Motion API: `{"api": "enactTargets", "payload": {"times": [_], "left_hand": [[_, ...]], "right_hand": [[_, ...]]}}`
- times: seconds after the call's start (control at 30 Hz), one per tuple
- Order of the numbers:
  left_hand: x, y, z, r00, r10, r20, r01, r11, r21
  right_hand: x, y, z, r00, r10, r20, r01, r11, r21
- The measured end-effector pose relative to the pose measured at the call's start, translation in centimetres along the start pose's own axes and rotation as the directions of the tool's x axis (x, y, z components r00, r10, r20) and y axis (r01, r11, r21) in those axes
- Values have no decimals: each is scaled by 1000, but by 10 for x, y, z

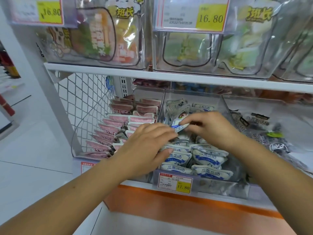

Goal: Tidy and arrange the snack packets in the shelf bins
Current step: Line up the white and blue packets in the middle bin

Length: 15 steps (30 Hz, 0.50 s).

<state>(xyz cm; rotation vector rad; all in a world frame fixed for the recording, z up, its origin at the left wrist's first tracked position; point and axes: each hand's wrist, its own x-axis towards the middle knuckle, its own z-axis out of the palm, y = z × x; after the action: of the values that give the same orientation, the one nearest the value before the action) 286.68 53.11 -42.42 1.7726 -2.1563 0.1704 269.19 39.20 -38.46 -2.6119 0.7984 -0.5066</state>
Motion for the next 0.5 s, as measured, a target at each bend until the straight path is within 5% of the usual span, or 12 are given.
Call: {"api": "enactTargets", "payload": {"times": [0.17,0.33,0.5], "left_hand": [[0,6,-17,970,-164,-179,121,966,-228],[4,26,-28,995,-60,-74,46,983,-175],[1,41,-26,992,-126,5,122,945,-302]], "right_hand": [[-35,-6,-32,995,76,-61,-40,893,448],[-61,-20,-39,999,-20,29,-1,813,582],[-81,-29,-35,1000,5,4,-7,815,580]]}}
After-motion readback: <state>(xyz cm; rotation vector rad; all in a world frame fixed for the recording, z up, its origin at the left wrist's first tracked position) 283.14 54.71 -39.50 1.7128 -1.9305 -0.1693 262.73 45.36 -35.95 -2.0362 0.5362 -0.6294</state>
